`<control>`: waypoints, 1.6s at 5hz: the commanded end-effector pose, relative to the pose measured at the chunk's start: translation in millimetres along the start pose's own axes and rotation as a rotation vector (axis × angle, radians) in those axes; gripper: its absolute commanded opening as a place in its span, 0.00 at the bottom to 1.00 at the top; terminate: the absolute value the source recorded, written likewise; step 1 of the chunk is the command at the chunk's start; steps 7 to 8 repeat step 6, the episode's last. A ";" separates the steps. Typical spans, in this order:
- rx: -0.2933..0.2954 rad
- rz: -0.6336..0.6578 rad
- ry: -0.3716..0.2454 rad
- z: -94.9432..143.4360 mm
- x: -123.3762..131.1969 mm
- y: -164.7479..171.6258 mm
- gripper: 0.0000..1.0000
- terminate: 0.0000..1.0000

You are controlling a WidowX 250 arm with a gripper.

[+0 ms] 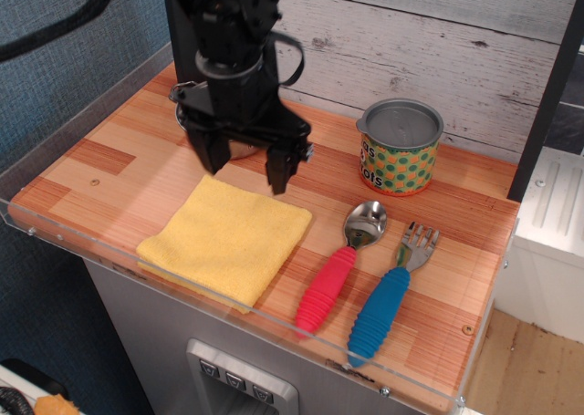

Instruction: Put the napkin to the left of the spoon.

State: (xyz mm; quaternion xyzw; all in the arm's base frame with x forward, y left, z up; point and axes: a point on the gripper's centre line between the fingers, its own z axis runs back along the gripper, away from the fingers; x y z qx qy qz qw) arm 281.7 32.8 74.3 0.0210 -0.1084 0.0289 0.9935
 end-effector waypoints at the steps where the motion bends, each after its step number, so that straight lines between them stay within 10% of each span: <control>1: -0.027 -0.036 -0.051 25.9 -0.6 -20.6 1.00 0.00; 5: -0.127 -0.305 -0.068 45.9 -33.8 -91.1 1.00 0.00; 6: -0.127 -0.305 -0.068 45.9 -33.8 -91.1 1.00 1.00; 8: -0.127 -0.305 -0.068 45.9 -33.8 -91.1 1.00 1.00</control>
